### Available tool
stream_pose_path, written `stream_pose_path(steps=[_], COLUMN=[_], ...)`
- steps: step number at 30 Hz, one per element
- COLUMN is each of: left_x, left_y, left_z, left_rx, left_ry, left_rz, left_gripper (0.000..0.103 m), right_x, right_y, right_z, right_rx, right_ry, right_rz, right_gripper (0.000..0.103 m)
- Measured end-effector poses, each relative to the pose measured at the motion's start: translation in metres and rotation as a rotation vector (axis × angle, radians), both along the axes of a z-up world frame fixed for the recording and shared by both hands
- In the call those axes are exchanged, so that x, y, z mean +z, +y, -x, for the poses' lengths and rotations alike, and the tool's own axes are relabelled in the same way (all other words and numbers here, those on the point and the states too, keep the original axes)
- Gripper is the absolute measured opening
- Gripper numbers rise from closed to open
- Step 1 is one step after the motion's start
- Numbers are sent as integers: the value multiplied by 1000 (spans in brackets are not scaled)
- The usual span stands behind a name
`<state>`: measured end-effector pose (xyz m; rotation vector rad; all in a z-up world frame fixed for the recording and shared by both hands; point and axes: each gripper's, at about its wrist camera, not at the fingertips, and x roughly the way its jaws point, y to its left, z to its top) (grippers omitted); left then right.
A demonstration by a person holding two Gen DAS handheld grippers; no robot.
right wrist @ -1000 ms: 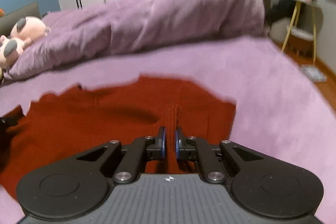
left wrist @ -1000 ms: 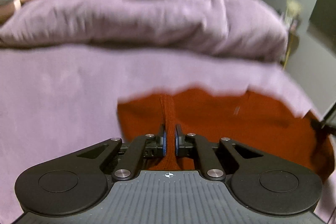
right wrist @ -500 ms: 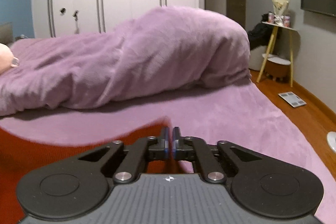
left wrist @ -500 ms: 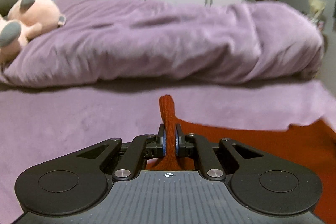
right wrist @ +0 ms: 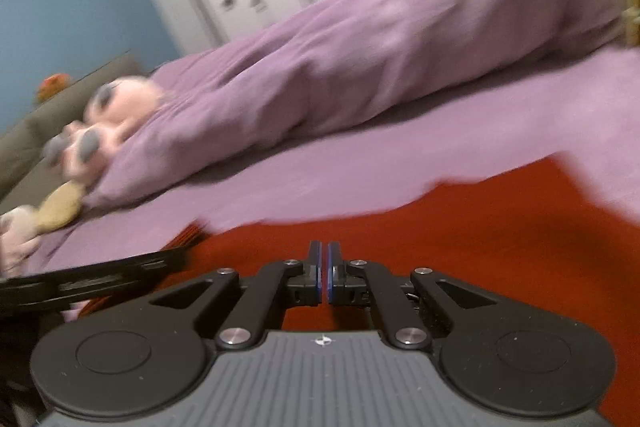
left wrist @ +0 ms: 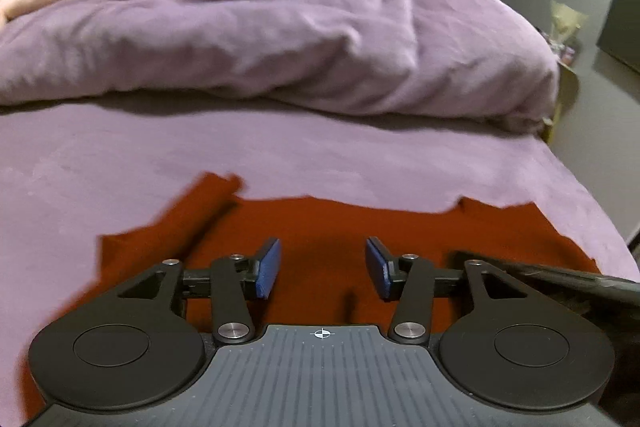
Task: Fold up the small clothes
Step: 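Fold the held hem up over the cardigan body with both grippers, release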
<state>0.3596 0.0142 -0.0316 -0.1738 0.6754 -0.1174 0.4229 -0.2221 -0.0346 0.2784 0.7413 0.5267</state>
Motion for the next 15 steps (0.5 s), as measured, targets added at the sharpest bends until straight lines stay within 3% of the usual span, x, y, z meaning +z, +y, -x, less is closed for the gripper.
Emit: stream_pose_path(steps=[4,6,8,11,13,15], left_x=[-20,-22,-23,-23,-22,-21], left_y=[-9,-7,-9,-8,-4,0], left_z=[-14,-12,-9,-8,-7,-5], left_rx=[18,16,-2,-12,-6,2], left_ry=[73,71,61,58,64,71], left_rz=[-97,-111,-146,-162,-154,-152], left_gripper=[58,58,59,59,59,59], right_x=[-20,-20,-16,-18,-16,-14], right_y=[-7,-40,-70,-122,-138,-141], right_z=[-11,-12,-11,-14,-11,-7], right_rx=[-57,-108,-198,-370,-459,-471], right_ry=[-55,-64,-89,-33,-32,-29], right_rz=[197,162,221,173,184,203], right_gripper=[3,2,2,3,3,3])
